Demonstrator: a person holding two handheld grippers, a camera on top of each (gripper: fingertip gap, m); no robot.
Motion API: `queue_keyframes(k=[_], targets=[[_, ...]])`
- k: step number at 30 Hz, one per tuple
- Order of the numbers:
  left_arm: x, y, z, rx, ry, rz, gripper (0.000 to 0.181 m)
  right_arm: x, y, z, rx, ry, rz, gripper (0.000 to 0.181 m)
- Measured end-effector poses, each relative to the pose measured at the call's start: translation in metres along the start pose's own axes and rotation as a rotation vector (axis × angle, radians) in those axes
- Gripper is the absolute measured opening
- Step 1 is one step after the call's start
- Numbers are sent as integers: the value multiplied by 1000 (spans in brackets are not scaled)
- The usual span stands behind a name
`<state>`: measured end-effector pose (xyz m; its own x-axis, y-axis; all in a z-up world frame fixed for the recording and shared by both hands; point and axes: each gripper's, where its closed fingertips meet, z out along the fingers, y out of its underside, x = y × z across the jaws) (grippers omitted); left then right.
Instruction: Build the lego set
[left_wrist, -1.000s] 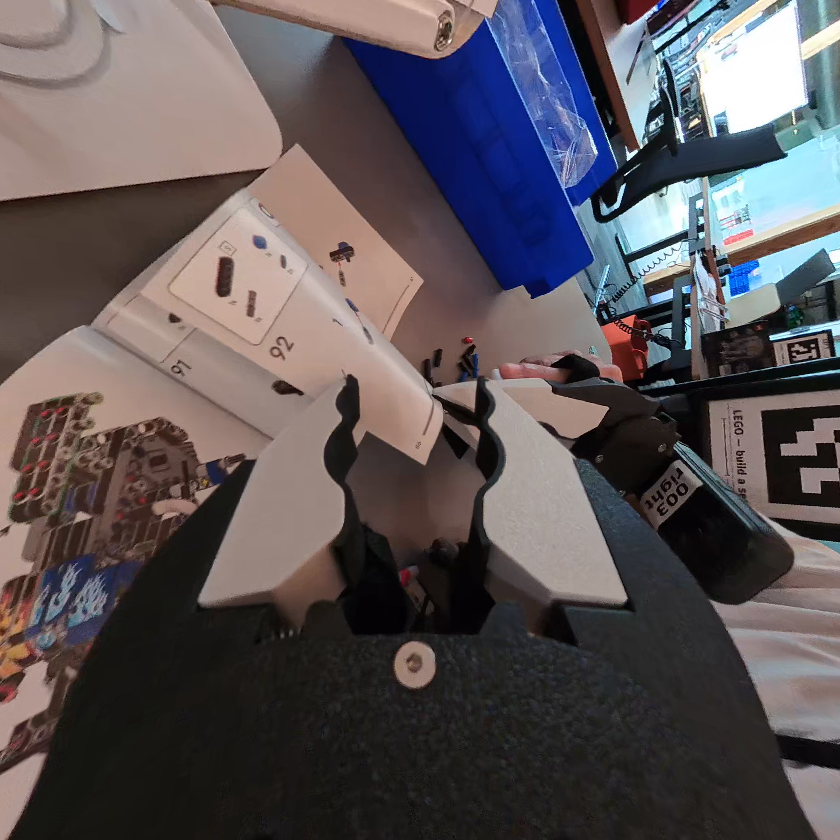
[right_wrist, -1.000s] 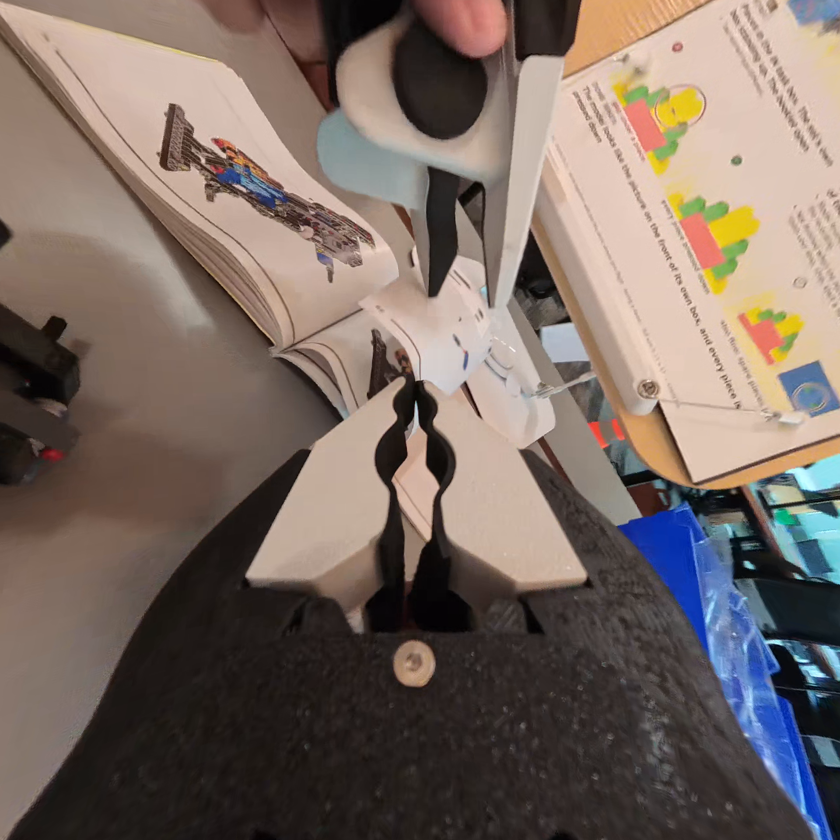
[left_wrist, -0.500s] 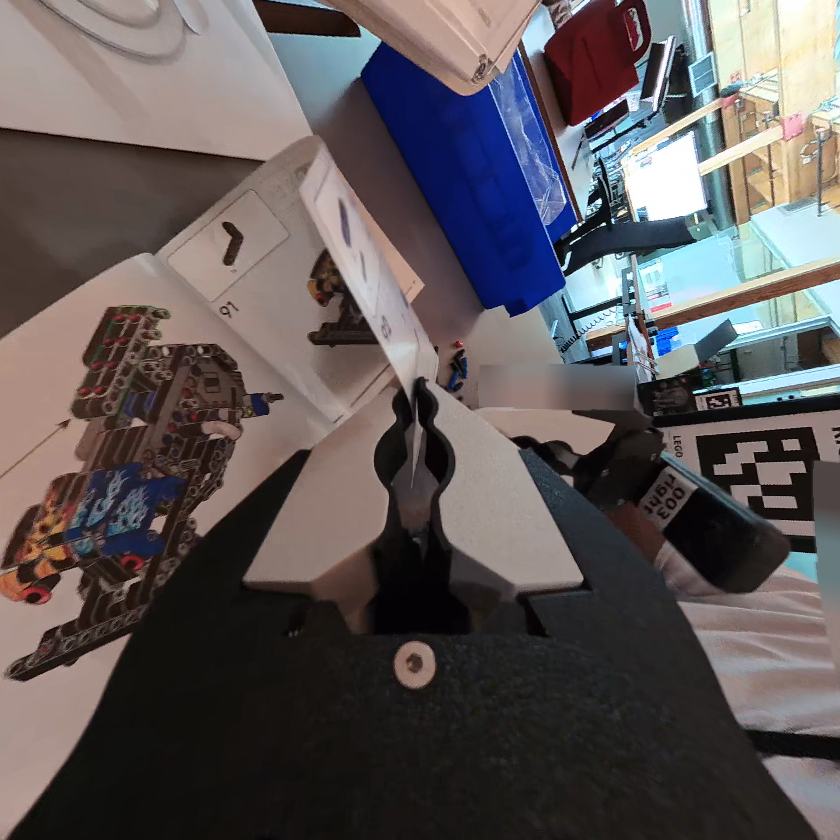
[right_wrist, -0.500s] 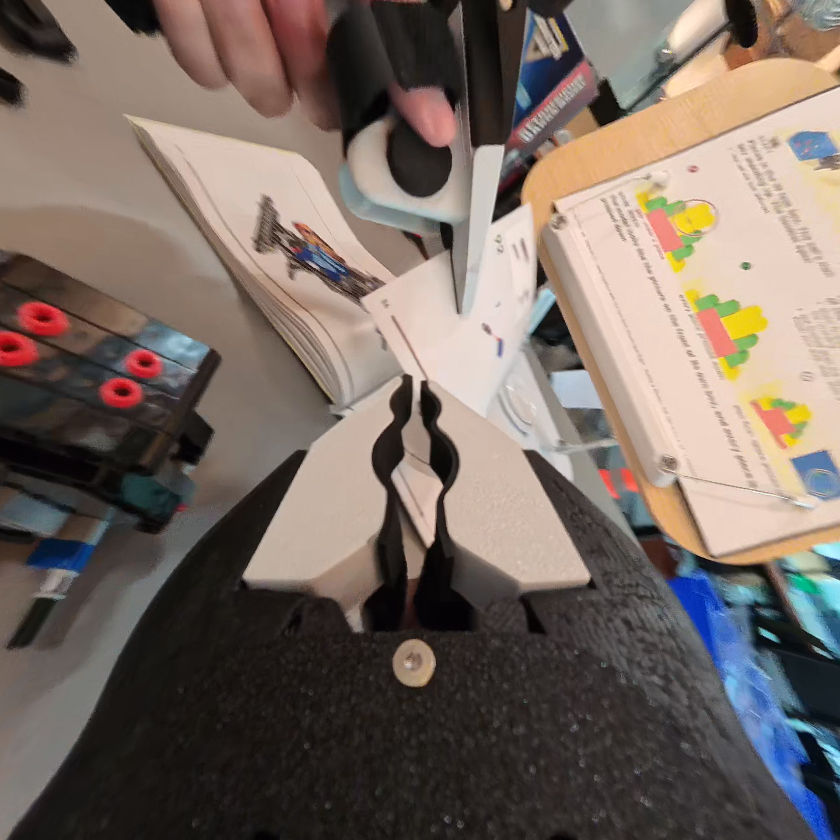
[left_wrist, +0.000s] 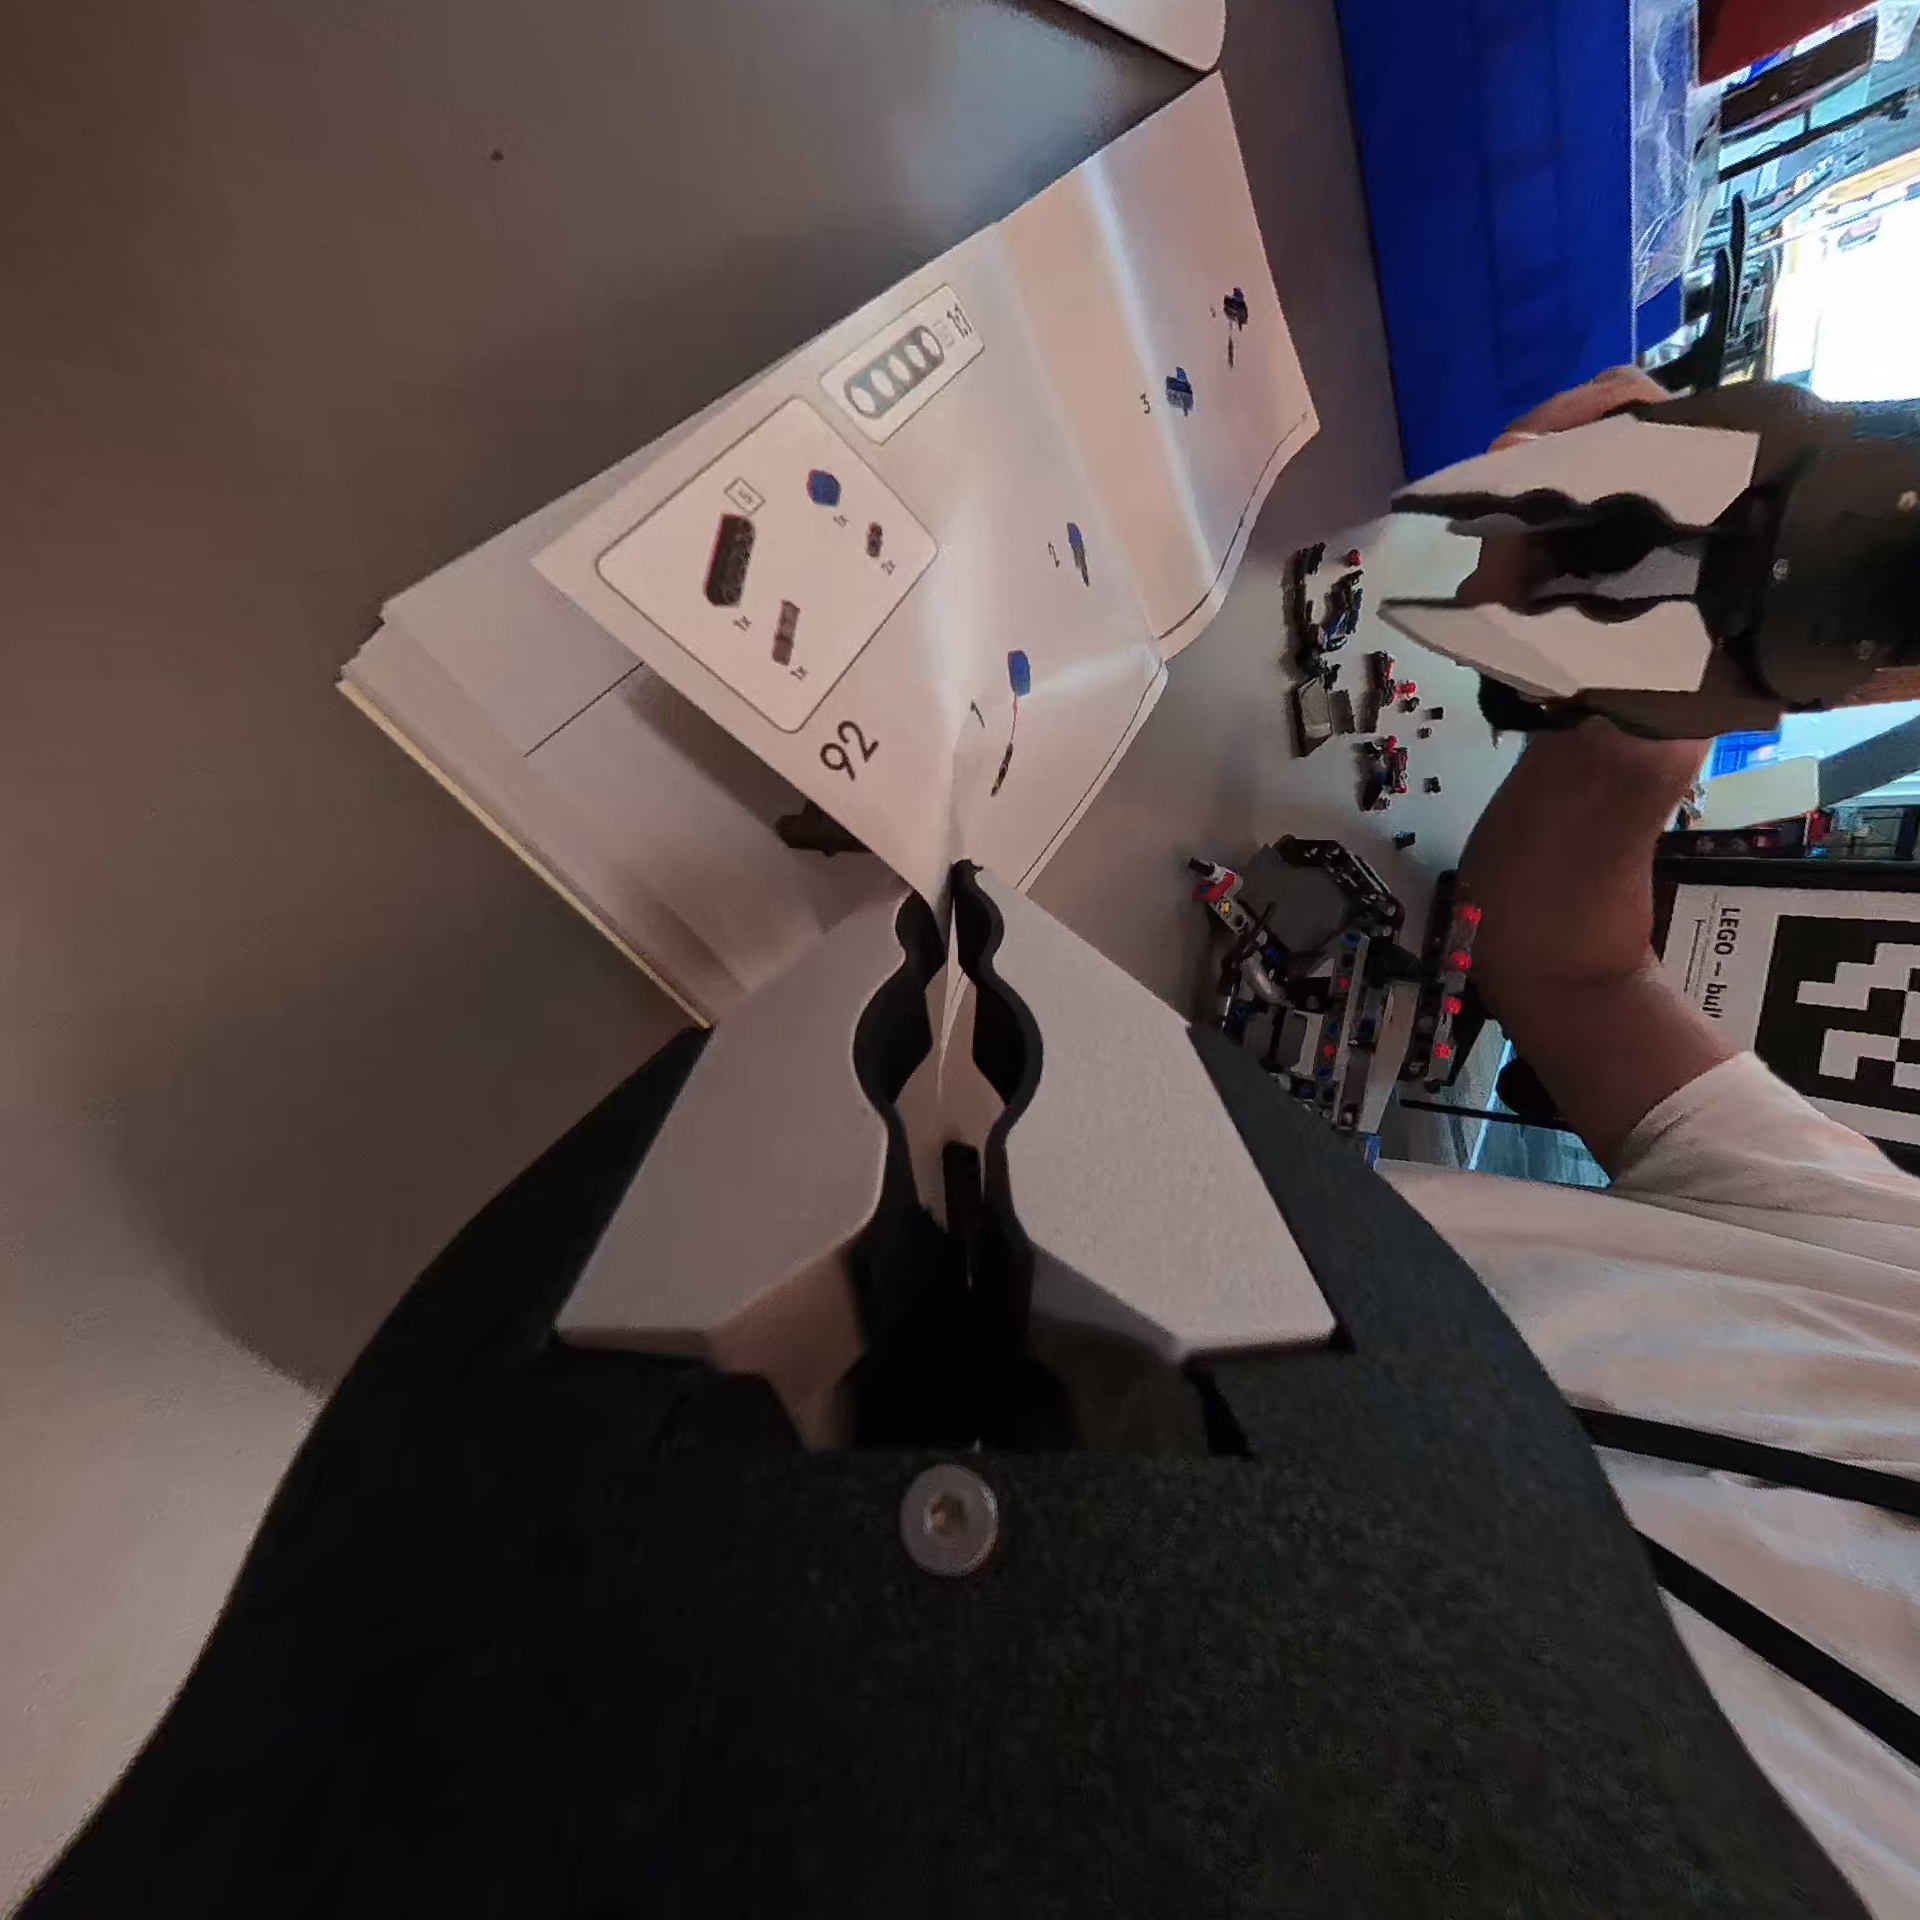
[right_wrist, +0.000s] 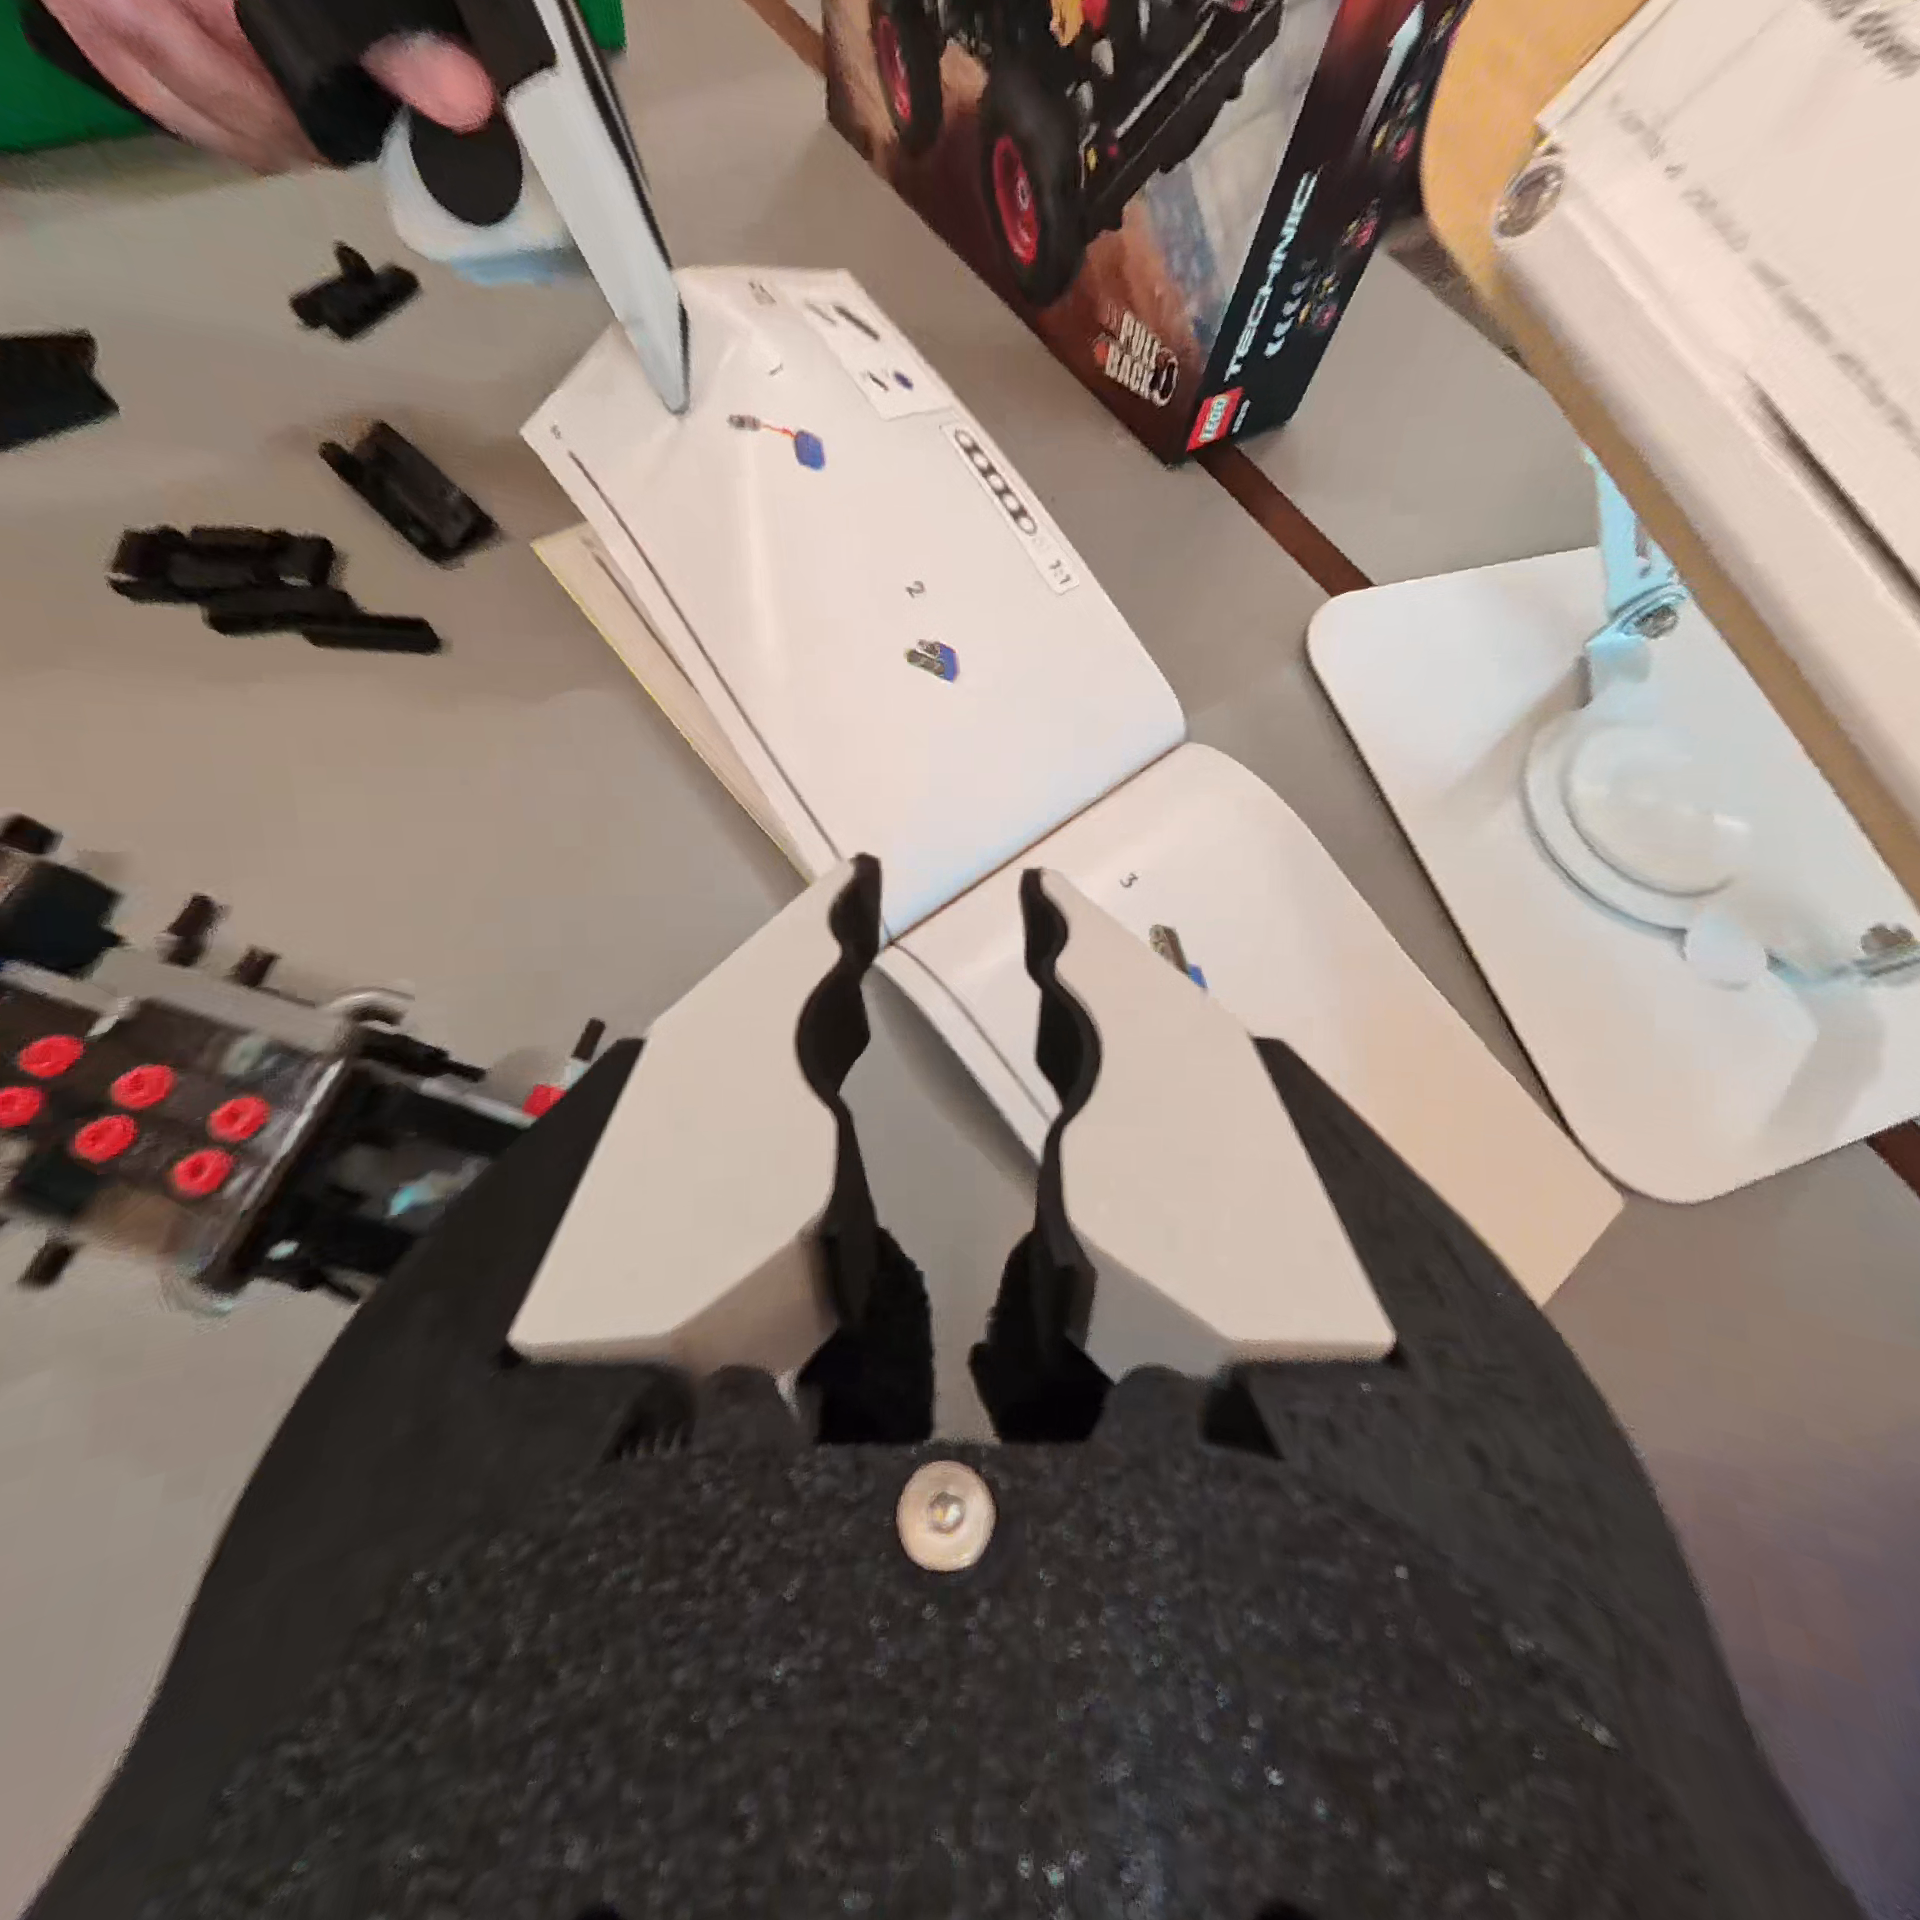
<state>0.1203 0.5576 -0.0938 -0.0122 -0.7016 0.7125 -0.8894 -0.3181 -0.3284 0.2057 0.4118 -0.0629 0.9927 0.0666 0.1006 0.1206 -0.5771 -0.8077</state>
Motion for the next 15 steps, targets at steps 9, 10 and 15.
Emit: queue_keyframes(k=[9,10,15], targets=[[-12,19,6,-54,-98,63,0,-17,21,66,-128,17,-149,0],[-15,20,5,-58,-109,66,0,-19,28,72,-161,10,-168,0],[-38,21,-11,-51,-267,112,19,-25,36,83,-156,-49,-147,0]])
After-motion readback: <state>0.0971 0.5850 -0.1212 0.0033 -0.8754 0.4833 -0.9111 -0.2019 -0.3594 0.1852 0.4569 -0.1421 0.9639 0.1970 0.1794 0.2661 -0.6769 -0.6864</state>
